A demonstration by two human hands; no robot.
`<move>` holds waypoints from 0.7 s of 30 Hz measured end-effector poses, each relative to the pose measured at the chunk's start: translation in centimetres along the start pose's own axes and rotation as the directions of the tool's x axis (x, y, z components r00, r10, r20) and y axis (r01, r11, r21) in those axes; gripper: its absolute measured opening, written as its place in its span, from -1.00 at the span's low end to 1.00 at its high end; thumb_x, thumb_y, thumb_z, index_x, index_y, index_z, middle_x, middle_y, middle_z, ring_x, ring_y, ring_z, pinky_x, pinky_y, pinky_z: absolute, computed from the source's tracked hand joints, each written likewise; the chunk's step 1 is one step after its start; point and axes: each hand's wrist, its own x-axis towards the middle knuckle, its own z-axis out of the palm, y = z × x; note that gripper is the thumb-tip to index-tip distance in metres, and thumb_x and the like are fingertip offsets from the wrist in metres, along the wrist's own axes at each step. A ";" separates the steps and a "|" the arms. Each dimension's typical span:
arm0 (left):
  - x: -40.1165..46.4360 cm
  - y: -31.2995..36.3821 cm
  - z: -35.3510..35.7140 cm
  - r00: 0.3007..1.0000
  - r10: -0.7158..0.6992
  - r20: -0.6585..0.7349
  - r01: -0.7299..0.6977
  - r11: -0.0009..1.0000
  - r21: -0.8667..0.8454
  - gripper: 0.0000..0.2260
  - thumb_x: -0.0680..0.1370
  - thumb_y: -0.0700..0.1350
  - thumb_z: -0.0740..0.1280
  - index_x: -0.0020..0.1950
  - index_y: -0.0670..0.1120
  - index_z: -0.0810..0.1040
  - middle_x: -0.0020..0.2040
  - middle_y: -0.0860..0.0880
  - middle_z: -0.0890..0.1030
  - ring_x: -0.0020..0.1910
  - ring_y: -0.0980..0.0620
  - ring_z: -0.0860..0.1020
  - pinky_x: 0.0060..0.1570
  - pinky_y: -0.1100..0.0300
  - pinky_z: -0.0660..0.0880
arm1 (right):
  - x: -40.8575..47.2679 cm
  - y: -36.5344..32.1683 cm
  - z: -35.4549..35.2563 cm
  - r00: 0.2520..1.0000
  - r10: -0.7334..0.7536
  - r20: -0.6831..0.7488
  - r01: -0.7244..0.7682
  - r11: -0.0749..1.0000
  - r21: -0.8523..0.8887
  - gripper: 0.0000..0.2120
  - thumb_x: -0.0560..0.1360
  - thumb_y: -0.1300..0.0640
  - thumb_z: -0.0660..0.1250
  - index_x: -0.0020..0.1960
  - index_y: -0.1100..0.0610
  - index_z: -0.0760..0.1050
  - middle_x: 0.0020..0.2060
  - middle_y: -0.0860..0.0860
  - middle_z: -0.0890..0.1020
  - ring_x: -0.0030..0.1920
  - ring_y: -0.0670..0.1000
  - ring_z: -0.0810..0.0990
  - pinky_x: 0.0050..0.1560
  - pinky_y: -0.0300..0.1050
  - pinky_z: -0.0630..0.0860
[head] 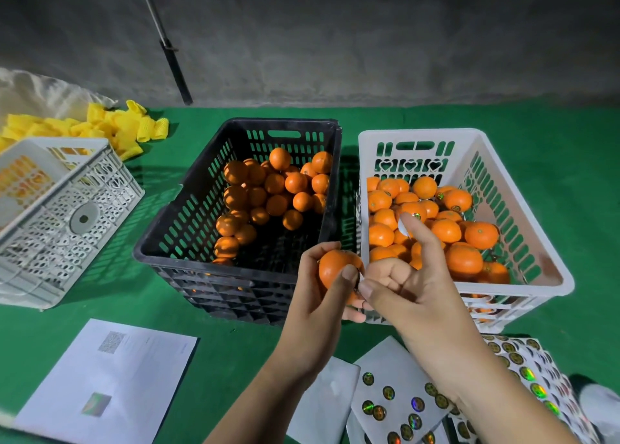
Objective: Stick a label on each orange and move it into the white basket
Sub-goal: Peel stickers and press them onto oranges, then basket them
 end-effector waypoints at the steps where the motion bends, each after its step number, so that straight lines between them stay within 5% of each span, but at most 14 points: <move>1: 0.0 -0.1 0.0 1.000 0.000 -0.008 0.000 1.000 -0.001 -0.80 0.62 0.08 0.33 0.25 0.21 0.51 0.05 0.02 0.66 -0.17 -0.07 0.65 -0.16 0.15 0.63 | 0.2 0.1 0.0 0.999 0.042 -0.020 -0.041 0.999 0.035 -0.15 0.53 0.42 0.40 0.48 -0.37 0.20 -0.18 0.12 0.66 -0.18 0.06 0.66 -0.10 -0.16 0.62; 7: 0.1 -0.8 0.3 0.994 0.093 -0.050 -0.087 0.990 0.111 -0.70 0.60 0.15 0.34 0.31 0.15 0.45 0.04 0.06 0.60 -0.12 0.06 0.60 -0.16 0.19 0.57 | 0.8 1.3 0.3 0.959 0.275 -0.071 -0.231 0.901 0.367 -0.34 0.55 0.50 0.30 0.50 -0.03 0.33 -0.19 0.26 0.56 -0.20 0.14 0.65 -0.25 -0.02 0.66; 12: 0.4 -1.0 -0.5 0.999 0.036 -0.012 -0.032 0.968 0.250 -0.79 0.61 0.15 0.32 0.24 0.24 0.46 0.00 0.07 0.63 -0.23 0.08 0.63 -0.26 0.22 0.57 | 1.3 2.3 -0.3 0.952 0.247 -0.182 -0.218 0.962 0.166 -0.28 0.54 0.43 0.38 0.57 -0.05 0.26 -0.31 -0.06 0.64 -0.29 -0.04 0.62 -0.14 -0.07 0.55; 18: 0.7 -1.3 -1.2 0.998 0.023 0.057 -0.041 0.943 0.329 -0.84 0.64 0.09 0.33 0.21 0.23 0.47 -0.06 0.07 0.59 -0.27 0.07 0.59 -0.31 0.23 0.54 | 1.6 3.2 -1.5 0.936 0.315 -0.155 -0.293 0.944 0.151 -0.25 0.53 0.42 0.41 0.59 -0.03 0.27 -0.09 0.07 0.75 -0.20 0.05 0.70 -0.15 -0.11 0.61; 21: 0.8 -1.6 -1.4 0.996 0.030 0.085 -0.061 0.916 0.397 -0.81 0.64 0.10 0.34 0.24 0.27 0.45 -0.06 0.09 0.59 -0.25 0.05 0.61 -0.28 0.18 0.58 | 1.4 3.6 -2.1 0.917 0.377 -0.134 -0.341 0.912 0.230 -0.29 0.53 0.44 0.39 0.57 0.02 0.30 -0.18 0.11 0.71 -0.24 0.03 0.68 -0.20 -0.16 0.63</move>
